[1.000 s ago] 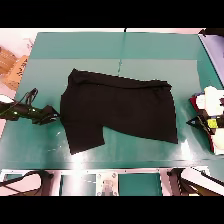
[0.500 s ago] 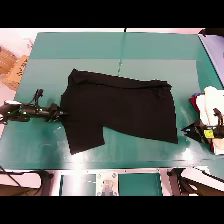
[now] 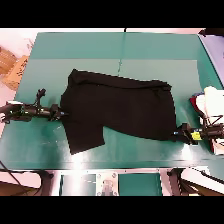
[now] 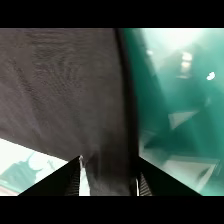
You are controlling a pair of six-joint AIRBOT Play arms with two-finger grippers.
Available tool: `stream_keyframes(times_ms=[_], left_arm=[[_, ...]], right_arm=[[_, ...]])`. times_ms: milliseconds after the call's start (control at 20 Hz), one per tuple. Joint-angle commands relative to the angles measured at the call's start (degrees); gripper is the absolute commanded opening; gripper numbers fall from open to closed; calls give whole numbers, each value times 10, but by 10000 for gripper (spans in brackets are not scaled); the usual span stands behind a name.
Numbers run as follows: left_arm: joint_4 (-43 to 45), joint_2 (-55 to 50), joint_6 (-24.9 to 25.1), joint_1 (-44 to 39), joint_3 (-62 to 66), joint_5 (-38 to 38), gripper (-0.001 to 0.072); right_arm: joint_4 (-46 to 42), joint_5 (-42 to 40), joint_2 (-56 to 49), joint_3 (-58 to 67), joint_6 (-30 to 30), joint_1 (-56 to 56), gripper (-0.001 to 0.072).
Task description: Fold the shirts.
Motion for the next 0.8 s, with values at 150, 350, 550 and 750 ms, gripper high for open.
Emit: stream_keyframes(times_ms=[150, 350, 550, 750], left_arm=[[-5, 0, 3, 0, 2, -10, 22], [-11, 12, 2, 0, 12, -40, 20], [-17, 108, -35, 0, 82, -99, 19], [-37, 296, -82, 0, 226, -92, 19]], right_arm=[[45, -57, -3, -8, -19, 30, 325], [118, -43, -2, 3, -51, 30, 13], [151, 66, 13, 119, -34, 30, 13], [167, 97, 87, 319, 35, 30, 13]])
